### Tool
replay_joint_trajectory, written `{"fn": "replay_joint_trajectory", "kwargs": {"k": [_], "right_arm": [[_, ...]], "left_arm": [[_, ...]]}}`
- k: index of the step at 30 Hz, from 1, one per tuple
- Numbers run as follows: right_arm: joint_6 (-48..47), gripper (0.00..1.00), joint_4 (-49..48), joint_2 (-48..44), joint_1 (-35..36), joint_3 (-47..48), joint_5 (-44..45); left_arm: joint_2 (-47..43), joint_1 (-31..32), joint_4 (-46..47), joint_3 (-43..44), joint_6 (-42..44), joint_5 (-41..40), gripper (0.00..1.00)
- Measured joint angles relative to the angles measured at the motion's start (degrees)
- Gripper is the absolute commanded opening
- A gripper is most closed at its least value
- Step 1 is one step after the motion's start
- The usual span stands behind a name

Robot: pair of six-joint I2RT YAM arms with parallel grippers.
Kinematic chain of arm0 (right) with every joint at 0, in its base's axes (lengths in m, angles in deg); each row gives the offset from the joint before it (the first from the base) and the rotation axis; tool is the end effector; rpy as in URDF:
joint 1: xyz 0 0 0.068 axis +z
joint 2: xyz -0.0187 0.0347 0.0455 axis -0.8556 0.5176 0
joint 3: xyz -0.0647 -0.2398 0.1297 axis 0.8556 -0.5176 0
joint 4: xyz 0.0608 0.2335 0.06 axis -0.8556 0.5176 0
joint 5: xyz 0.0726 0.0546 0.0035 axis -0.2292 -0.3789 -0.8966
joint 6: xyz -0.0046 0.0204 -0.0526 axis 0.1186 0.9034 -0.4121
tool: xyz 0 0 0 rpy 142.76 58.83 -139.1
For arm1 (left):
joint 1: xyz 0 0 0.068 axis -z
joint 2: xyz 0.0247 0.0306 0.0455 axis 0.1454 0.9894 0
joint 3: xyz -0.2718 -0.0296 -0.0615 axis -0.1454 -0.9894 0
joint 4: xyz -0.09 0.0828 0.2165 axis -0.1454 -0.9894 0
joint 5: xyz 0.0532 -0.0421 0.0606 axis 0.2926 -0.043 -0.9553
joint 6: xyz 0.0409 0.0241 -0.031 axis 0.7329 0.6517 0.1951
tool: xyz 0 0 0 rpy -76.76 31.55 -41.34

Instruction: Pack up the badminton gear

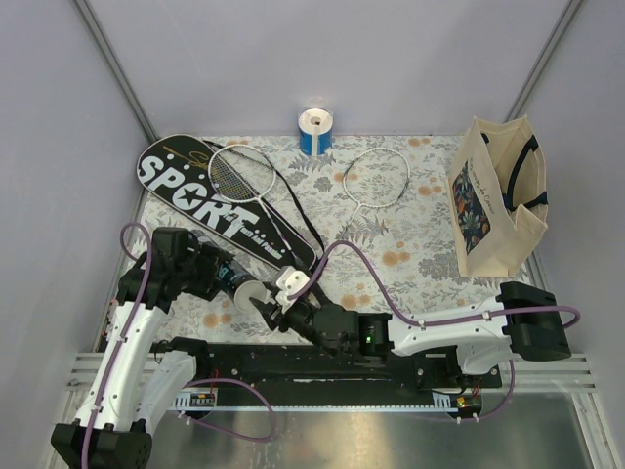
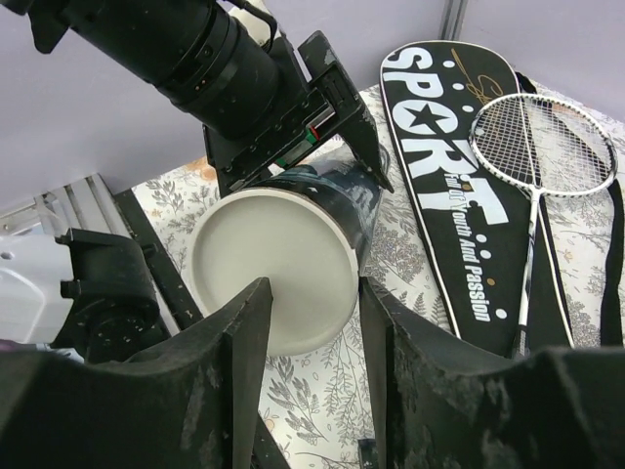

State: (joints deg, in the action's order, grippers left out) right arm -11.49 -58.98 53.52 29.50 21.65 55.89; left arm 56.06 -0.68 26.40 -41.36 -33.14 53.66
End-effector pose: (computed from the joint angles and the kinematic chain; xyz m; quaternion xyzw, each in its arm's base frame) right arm 0.0314 0.3164 0.3129 -0.3250 0.6232 0.3160 0.6373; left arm 0.1145 -0.0189 0.2793 -0.5346 0.7850 -0.2407 0.2000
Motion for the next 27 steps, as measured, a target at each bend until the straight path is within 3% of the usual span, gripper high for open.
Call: {"fn": "replay_joint_trajectory", "kwargs": {"k": [10, 14, 18, 20, 25, 27], "right_arm": [[4.2, 0.41, 2.3, 1.0, -1.3, 1.9, -1.1], [6.5, 0.31, 2.6, 1.2, -1.9, 2.0, -2.0], [7.8, 0.28, 3.0, 1.3, -2.2, 2.0, -2.9], [8.2, 0.33, 3.5, 1.2, -2.4, 2.1, -3.5], [10.5, 0.62, 6.7, -0.7, -3.2, 2.1, -8.5], [11.7, 0.65, 9.2, -2.2, -3.6, 2.0, -11.6]], "left_arm": [[-0.5, -0.7, 1.4, 0.0, 1.4, -0.5, 0.13], [-1.3, -0.9, 1.6, 0.0, 1.8, -1.6, 0.13], [-2.0, -0.9, 1.7, 0.0, 2.6, -2.8, 0.13], [-2.3, -0.9, 1.7, 0.0, 3.1, -3.2, 0.13], [-4.4, -0.6, 1.5, 0.0, 4.0, -2.8, 0.14], [-5.4, -0.1, 1.7, 0.0, 4.6, -1.6, 0.14]]}}
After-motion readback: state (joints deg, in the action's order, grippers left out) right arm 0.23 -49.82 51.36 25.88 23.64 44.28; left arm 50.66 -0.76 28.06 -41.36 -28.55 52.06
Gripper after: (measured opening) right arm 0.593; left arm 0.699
